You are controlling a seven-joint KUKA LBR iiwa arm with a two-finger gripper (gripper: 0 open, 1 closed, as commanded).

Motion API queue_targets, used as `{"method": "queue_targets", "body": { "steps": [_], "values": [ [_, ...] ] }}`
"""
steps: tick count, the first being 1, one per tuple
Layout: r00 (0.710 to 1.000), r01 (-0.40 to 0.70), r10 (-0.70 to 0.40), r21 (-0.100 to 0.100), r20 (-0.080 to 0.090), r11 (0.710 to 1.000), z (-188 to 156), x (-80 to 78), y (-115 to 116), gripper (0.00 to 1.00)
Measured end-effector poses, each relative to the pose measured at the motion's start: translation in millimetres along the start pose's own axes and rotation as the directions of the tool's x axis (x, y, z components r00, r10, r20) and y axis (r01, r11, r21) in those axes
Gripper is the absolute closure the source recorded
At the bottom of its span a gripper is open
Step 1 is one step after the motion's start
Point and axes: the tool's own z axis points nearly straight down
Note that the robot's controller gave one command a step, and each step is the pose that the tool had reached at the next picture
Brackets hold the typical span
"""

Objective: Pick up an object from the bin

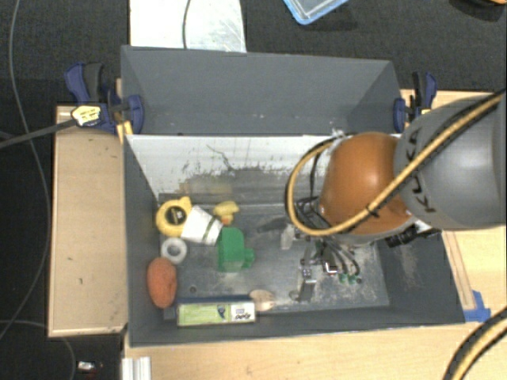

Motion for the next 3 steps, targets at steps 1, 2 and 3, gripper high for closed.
{"method": "queue_targets", "body": {
  "steps": [1,2,3],
  "values": [
    [1.0,-0.003,0.003,0.0,0.008,1.0,-4,-2.1,0,0.0],
    [0.966,0.26,-0.26,0.003,0.015,0.966,39,-30.1,58,0.0],
    [0.995,0.103,-0.103,0.002,0.01,0.995,5,4.0,103,0.0]
  ]
}}
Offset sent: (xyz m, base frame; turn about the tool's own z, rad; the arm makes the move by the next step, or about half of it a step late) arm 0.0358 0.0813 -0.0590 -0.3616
